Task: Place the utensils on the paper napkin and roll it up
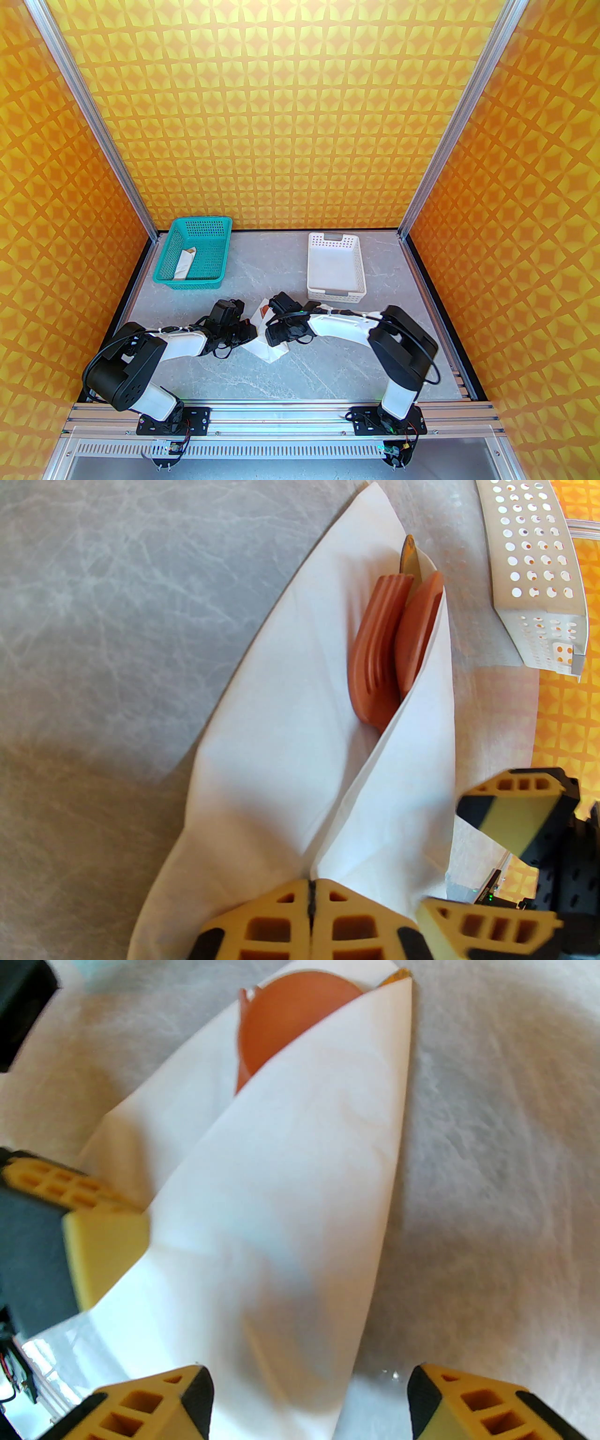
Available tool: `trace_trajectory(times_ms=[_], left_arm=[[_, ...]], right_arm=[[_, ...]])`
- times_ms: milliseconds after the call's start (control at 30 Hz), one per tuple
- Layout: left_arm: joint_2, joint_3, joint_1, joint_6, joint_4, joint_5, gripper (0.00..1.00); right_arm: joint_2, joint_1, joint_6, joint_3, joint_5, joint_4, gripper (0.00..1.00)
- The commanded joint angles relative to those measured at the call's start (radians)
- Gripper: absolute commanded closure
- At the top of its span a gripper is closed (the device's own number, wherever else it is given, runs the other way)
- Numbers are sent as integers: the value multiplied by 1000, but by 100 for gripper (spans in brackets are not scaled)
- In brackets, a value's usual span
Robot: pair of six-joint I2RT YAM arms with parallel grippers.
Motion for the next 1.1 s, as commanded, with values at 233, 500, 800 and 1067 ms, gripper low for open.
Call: trace_trajectory(times_ms=[233,500,800,1067], left_arm=[[38,-21,-3,25,-121,-48,100],[36,-17,-3,28,-126,-48,100],[33,-19,-3,28,-126,-48,100],[32,-22,-4,28,-127,-49,100]], right_arm=[[70,13,-1,84,26,-8,29],[158,17,-23,135,42,-26,30],[177,17,-23,98,110,-68,38],[151,2,-24,45,165,-92,44]])
